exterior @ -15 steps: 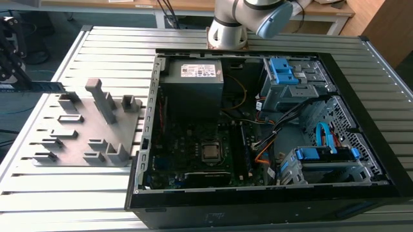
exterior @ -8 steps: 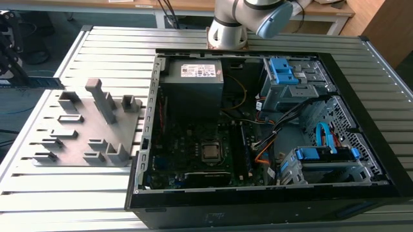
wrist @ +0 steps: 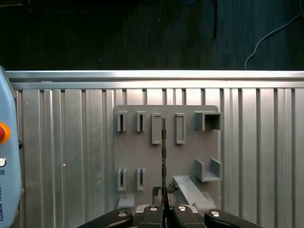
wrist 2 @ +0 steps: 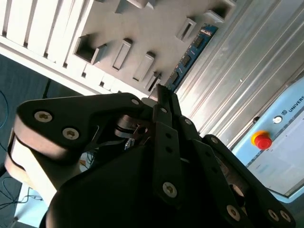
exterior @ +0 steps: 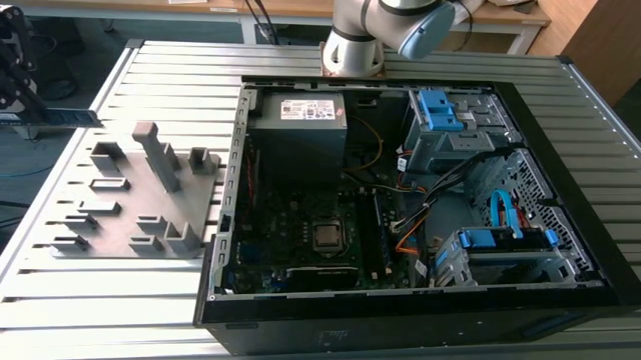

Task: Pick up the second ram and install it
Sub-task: 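Pick up the second ram and move it above second insertion slot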

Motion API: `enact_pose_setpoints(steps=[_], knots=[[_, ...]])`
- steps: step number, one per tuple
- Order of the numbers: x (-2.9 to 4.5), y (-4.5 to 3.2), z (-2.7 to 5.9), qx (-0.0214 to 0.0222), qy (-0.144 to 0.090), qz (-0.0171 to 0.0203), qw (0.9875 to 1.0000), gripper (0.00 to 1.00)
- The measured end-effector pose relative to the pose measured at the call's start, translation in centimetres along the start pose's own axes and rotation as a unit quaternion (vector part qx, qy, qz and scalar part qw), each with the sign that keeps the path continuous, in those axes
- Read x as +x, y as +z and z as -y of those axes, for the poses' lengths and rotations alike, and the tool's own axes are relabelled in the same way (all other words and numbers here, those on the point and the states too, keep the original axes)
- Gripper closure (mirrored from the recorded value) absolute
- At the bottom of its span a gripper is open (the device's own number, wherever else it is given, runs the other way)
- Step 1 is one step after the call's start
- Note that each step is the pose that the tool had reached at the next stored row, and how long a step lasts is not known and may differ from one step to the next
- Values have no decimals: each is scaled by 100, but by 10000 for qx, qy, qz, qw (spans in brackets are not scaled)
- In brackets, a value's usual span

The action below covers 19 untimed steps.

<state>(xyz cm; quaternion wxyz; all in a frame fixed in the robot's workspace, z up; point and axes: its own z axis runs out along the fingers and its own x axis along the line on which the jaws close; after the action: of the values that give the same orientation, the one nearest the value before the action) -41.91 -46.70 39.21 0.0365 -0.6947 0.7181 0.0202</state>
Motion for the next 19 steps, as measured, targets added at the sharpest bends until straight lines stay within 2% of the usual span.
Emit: enact_pose_setpoints(steps=[4, 11, 13, 19], knots=[[-3, -32, 1, 0, -1, -5, 10000, 86], [-6, -36, 17, -2, 0, -6, 10000, 86], [-7, -33, 74, -1, 0, -5, 10000, 86], [-15, -25, 340, -1, -1, -5, 10000, 86]])
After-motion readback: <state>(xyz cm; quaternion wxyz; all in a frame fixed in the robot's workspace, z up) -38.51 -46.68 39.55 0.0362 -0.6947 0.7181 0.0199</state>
